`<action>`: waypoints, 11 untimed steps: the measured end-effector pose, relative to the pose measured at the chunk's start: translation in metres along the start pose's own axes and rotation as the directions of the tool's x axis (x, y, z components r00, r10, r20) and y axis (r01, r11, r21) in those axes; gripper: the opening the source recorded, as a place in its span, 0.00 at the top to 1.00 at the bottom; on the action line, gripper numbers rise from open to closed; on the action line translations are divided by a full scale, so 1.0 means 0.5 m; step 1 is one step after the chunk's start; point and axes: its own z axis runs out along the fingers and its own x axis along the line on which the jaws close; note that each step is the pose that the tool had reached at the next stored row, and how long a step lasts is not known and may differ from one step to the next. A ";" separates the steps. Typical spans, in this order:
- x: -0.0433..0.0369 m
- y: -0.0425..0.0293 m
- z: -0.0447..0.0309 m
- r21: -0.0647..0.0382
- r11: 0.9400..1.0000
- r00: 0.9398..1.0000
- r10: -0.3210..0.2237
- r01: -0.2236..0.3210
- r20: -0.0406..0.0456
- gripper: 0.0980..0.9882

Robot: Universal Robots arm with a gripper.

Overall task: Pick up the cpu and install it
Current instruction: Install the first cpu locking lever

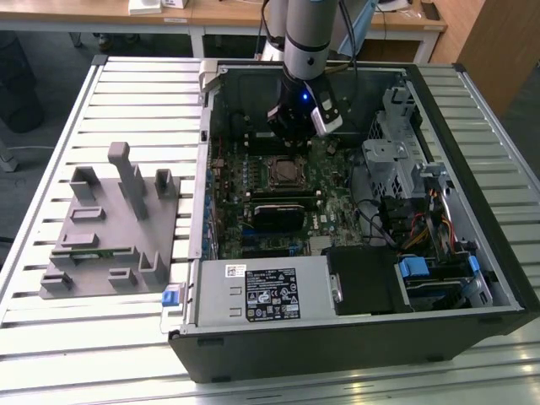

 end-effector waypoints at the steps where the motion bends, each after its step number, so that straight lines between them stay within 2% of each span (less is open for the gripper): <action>1: 0.000 0.000 0.001 0.002 1.000 1.000 0.000 0.000 0.000 0.99; 6: -0.003 0.002 0.005 0.010 1.000 1.000 0.000 0.000 -0.002 0.99; 11: -0.005 0.005 0.008 0.010 1.000 1.000 0.000 0.000 -0.003 0.99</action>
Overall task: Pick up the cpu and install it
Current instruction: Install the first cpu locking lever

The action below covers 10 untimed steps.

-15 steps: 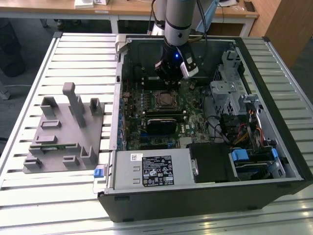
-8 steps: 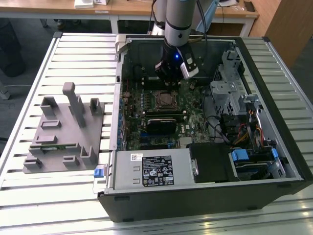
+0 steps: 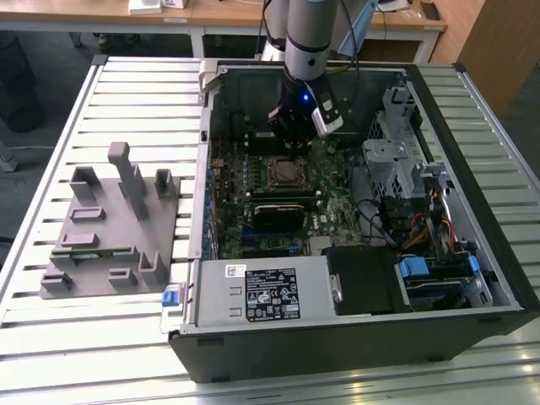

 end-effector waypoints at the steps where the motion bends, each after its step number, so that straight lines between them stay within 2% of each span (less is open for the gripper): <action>1: 0.000 0.000 0.000 0.000 1.000 1.000 0.000 0.000 0.000 0.99; 8: 0.000 0.004 -0.001 -0.006 1.000 1.000 0.000 0.000 0.000 0.99; 9: 0.000 0.005 -0.013 -0.006 1.000 1.000 0.000 0.000 0.000 0.99; 10: 0.000 0.005 -0.018 -0.006 1.000 1.000 0.000 0.000 0.000 0.99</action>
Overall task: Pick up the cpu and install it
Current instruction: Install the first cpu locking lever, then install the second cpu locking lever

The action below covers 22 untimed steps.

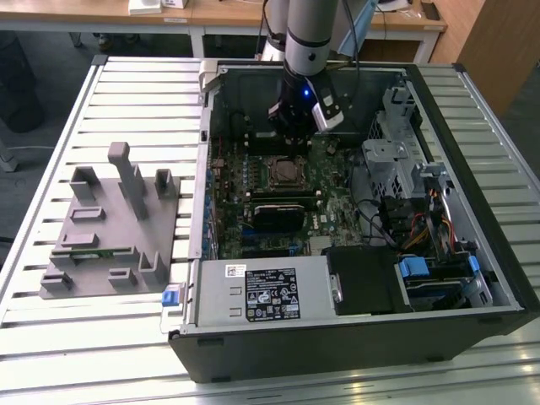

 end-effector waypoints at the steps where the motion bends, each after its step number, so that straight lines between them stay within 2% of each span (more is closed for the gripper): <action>1: 0.000 0.000 -0.004 0.000 1.000 1.000 0.000 0.000 0.000 0.99; 4: 0.000 0.001 -0.013 0.000 1.000 1.000 0.000 0.000 0.000 0.99; 22: 0.000 -0.020 -0.015 0.000 1.000 1.000 0.000 0.000 0.000 0.99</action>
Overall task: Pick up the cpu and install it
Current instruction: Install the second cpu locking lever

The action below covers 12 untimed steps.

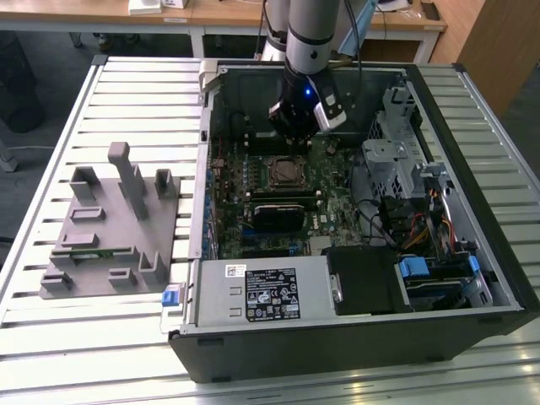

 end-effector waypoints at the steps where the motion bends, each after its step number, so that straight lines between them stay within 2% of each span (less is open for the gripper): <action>1: 0.000 -0.001 0.000 0.000 1.000 1.000 0.000 0.000 0.000 0.99; 12: 0.000 -0.024 -0.002 0.000 1.000 1.000 0.000 0.000 0.000 0.99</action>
